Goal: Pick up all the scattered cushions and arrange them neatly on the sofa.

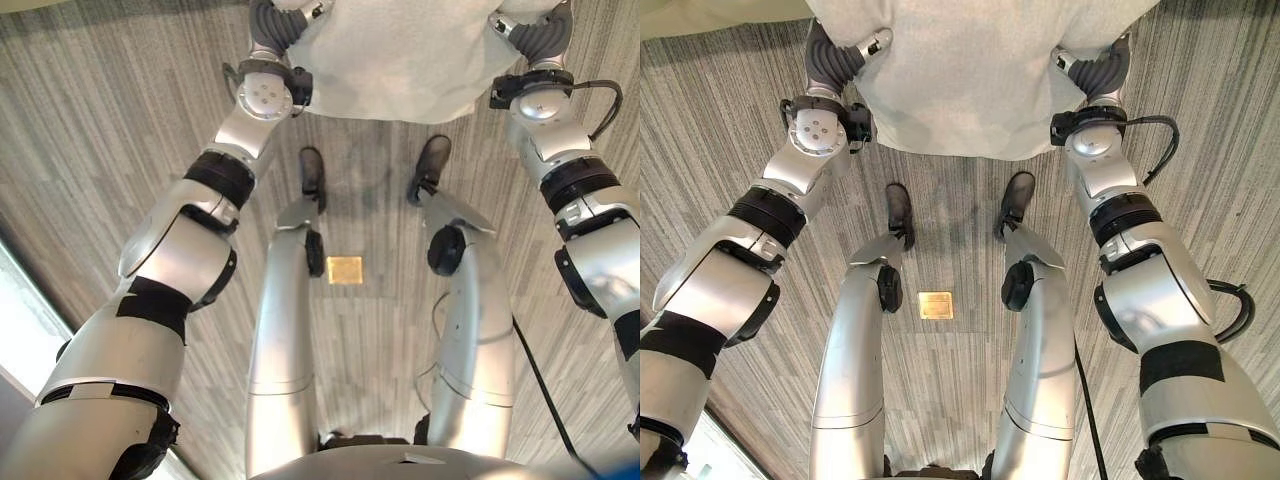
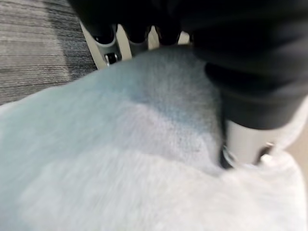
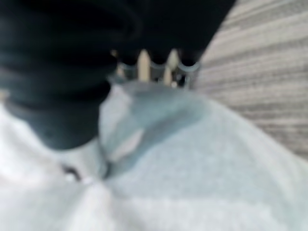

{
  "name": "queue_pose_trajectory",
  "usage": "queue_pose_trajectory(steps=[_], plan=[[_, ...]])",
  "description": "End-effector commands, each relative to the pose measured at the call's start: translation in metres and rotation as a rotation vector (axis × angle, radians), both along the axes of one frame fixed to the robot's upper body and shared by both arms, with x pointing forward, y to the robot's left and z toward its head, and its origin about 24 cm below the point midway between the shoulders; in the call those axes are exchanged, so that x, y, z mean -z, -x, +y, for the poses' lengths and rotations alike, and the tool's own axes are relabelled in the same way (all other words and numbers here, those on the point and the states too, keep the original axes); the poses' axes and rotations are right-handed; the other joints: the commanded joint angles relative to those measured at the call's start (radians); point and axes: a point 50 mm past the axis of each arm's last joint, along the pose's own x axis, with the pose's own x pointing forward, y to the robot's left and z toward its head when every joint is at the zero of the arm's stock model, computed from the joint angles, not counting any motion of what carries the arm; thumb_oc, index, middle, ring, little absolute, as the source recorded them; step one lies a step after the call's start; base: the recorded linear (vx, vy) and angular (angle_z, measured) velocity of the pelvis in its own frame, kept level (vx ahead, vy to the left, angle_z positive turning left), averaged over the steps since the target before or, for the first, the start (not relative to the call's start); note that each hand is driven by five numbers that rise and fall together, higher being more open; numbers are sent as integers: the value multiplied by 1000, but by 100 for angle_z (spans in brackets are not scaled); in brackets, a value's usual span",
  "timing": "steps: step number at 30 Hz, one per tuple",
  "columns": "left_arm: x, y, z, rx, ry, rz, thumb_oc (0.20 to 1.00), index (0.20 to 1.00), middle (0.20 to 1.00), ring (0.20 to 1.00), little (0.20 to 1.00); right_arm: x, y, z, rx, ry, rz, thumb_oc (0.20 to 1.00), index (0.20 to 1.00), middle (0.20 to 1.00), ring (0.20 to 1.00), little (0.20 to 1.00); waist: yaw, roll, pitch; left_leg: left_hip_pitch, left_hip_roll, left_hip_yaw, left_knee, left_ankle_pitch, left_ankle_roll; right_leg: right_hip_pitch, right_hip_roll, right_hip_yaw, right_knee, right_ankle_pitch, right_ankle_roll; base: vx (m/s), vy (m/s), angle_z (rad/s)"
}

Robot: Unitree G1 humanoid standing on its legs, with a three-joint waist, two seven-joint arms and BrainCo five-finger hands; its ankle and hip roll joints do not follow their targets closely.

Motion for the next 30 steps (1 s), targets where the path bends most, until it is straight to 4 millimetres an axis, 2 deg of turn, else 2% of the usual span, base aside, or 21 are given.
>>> queue_pose_trajectory(steps=[1,5,8,12,13,17,23,28,29,30], plan=[[-29,17,-28,144,46,-172,200,200,200,200,200,-39,8,60,-241,44,-167,200,200,200,200,200,-27,44,20,12,-4,-61,2,-23,-2,75,43,43,14,-67,131,9,36,0],[-34,20,-23,144,58,-199,200,200,200,200,200,-50,16,61,-272,5,-248,200,200,200,200,200,-31,41,-5,12,-5,-55,-4,-26,-2,75,49,45,7,-62,135,9,39,-2],[-30,24,-23,178,99,-212,200,200,200,200,200,-51,25,65,-317,-50,-318,200,200,200,200,200,-39,31,-56,12,-7,-50,-19,-26,-1,75,56,46,-5,-58,136,6,49,-4],[-22,32,-35,246,135,-234,200,200,200,200,200,-44,34,72,-356,-74,-372,200,200,200,200,200,-47,28,-156,19,-10,-26,-104,-11,0,76,61,38,-62,-50,139,-27,52,2],[-24,37,-41,280,139,-261,200,200,200,200,200,-43,37,75,-373,-57,-388,200,200,200,200,200,-52,25,-176,57,-12,-23,-149,-9,0,110,61,35,-99,-49,138,-69,32,5],[-23,51,-45,332,171,-324,200,200,200,200,200,-36,48,77,-391,-33,-433,200,200,200,200,200,-57,26,-196,159,-19,-26,-241,3,-3,210,67,28,-181,-37,143,-65,32,3],[-15,69,-40,355,210,-390,200,200,200,200,200,-28,62,72,-381,1,-488,200,200,200,200,200,-63,27,-212,290,-18,-40,-333,13,-12,339,67,20,-281,-15,149,-28,12,1],[4,82,-30,350,235,-409,200,200,200,200,200,-12,79,63,-366,27,-524,200,200,200,200,200,-72,23,-225,453,-9,-54,-438,25,-23,495,62,12,-385,9,152,12,-6,-2],[21,87,-26,347,242,-383,200,200,200,200,200,5,85,56,-348,47,-500,200,200,200,200,200,-79,16,-240,559,-13,-63,-493,31,-26,591,52,2,-443,24,153,-32,-26,7],[27,88,-25,346,239,-371,200,200,200,200,200,11,87,55,-355,47,-489,200,200,200,200,200,-82,11,-236,586,-17,-58,-512,61,-23,614,43,-5,-467,56,146,-41,-27,8]])
